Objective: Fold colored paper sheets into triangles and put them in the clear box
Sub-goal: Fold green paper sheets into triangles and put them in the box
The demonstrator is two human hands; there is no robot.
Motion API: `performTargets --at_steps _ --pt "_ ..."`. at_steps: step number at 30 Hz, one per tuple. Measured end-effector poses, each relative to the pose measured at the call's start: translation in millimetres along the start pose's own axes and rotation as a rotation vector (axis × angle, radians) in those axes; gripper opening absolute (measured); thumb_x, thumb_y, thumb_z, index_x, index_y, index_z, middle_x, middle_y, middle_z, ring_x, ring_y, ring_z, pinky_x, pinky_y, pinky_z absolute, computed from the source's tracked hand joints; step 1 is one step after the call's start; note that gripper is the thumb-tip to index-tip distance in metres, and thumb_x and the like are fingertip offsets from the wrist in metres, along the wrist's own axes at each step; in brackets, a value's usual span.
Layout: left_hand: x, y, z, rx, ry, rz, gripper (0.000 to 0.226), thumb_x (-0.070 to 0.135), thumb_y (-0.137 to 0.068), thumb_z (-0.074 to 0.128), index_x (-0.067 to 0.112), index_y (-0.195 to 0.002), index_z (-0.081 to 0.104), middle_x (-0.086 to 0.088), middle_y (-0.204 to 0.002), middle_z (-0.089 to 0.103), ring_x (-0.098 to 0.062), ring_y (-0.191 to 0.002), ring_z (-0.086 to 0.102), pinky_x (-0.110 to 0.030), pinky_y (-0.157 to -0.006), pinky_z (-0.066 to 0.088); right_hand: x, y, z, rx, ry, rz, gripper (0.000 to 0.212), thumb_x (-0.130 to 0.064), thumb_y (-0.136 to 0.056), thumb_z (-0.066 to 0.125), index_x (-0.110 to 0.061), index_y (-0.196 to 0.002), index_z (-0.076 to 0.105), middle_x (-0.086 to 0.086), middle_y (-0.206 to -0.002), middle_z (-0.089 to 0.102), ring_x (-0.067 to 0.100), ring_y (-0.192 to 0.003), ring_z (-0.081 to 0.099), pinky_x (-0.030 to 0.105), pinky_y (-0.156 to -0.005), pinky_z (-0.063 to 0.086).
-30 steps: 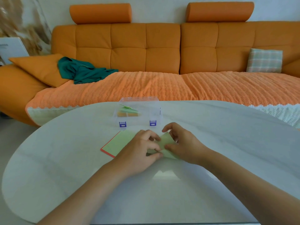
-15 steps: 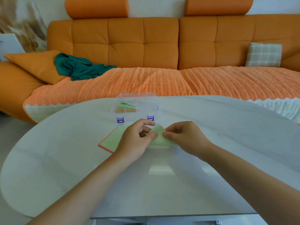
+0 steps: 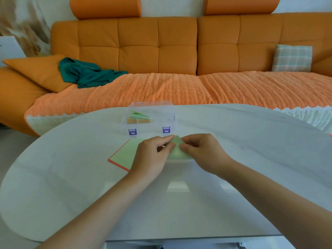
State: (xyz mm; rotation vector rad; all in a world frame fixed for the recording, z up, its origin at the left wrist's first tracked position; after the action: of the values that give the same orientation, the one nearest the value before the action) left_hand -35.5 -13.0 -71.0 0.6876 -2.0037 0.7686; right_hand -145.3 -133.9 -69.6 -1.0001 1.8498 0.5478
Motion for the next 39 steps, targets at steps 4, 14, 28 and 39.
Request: performTargets --at_steps 4,14,28,39 --pt "2.7 1.2 1.1 0.018 -0.017 0.040 0.028 0.019 -0.093 0.069 0.027 -0.119 0.072 0.007 -0.091 0.073 -0.008 -0.079 0.061 -0.009 -0.069 0.041 0.0 0.0 3.5 -0.013 0.069 -0.025 0.025 -0.023 -0.101 0.054 -0.032 -0.096 0.076 -0.001 -0.082 0.073 0.024 -0.073 0.062 0.037 -0.071 0.054" --pt "3.4 1.8 2.6 0.042 0.047 0.023 0.026 0.019 -0.094 0.068 0.023 -0.119 0.073 0.016 -0.083 0.068 0.009 -0.064 0.052 -0.006 -0.065 0.037 -7.5 5.3 2.9 0.050 0.137 -0.062 0.028 -0.022 -0.104 0.047 -0.032 -0.111 0.073 -0.009 -0.099 0.069 0.008 -0.091 0.061 0.023 -0.080 0.048" --pt "-4.4 5.4 19.2 -0.094 -0.140 -0.057 0.025 0.024 -0.092 0.068 0.026 -0.116 0.075 0.016 -0.096 0.075 0.000 -0.089 0.067 -0.014 -0.080 0.049 18.9 -5.4 -4.8 0.021 0.216 0.157 0.019 -0.034 -0.093 0.064 -0.028 -0.077 0.073 -0.012 -0.068 0.062 0.009 -0.063 0.055 0.020 -0.054 0.040" --pt "12.8 10.3 25.1 -0.369 -0.436 0.340 0.023 0.021 -0.092 0.053 0.023 -0.106 0.072 0.018 -0.105 0.063 0.000 -0.104 0.051 -0.020 -0.090 0.041 23.1 -8.9 3.5 -0.057 0.491 0.203 0.023 -0.034 -0.094 0.059 -0.022 -0.084 0.076 -0.003 -0.077 0.070 0.022 -0.080 0.066 0.030 -0.076 0.053"
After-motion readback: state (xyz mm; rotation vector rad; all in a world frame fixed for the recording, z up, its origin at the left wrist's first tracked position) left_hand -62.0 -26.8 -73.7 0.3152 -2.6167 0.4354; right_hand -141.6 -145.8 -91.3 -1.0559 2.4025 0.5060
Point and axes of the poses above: each hand's wrist, its own y-axis away from the middle knuckle, its own z-axis out of the palm, x = y × z, the point moved 8 cm from there along -y, towards the middle knuckle
